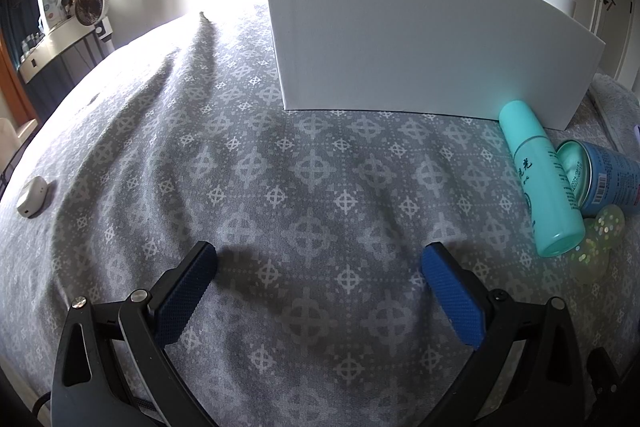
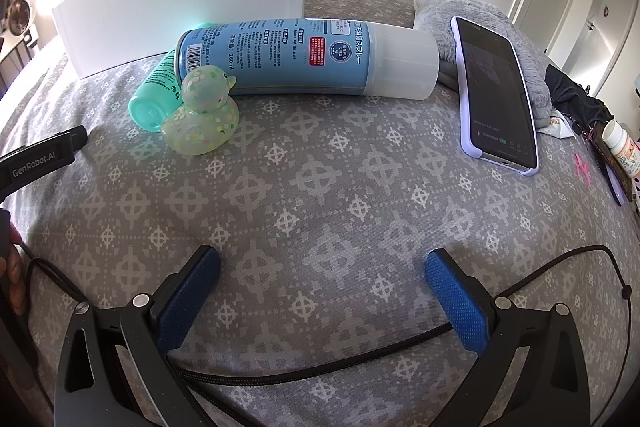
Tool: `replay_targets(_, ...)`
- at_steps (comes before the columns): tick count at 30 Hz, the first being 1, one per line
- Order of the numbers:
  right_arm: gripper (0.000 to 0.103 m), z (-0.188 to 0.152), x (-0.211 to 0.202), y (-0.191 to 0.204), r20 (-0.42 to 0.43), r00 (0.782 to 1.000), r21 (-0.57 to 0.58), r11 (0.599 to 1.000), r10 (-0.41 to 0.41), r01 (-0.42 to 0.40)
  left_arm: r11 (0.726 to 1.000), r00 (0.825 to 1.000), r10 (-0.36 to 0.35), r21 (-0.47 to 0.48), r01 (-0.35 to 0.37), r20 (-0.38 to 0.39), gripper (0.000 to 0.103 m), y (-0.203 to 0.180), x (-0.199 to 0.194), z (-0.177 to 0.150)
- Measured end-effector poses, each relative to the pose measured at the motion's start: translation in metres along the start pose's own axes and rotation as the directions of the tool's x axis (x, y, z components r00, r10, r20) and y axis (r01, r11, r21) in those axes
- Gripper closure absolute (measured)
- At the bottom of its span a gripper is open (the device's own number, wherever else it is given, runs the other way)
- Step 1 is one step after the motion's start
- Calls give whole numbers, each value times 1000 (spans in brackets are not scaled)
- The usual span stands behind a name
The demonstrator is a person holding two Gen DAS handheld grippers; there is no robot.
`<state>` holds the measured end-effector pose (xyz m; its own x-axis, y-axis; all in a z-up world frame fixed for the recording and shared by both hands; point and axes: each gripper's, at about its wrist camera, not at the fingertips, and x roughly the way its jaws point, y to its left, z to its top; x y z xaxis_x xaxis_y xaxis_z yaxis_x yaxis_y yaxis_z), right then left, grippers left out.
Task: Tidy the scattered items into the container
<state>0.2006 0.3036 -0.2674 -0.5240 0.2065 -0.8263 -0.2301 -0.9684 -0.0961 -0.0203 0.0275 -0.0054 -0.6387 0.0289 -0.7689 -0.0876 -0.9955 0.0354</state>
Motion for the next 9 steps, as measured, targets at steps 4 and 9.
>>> replay_targets(4, 0, 0, 0, 0, 0, 1000, 0, 1000, 0, 0, 1000, 1000, 0, -1, 0, 0, 0, 0, 0, 0)
replay_targets(9, 0, 0, 0, 0, 0, 1000, -1, 1000, 0, 0, 1000, 1000, -1, -3, 1, -2, 0, 0, 0, -1)
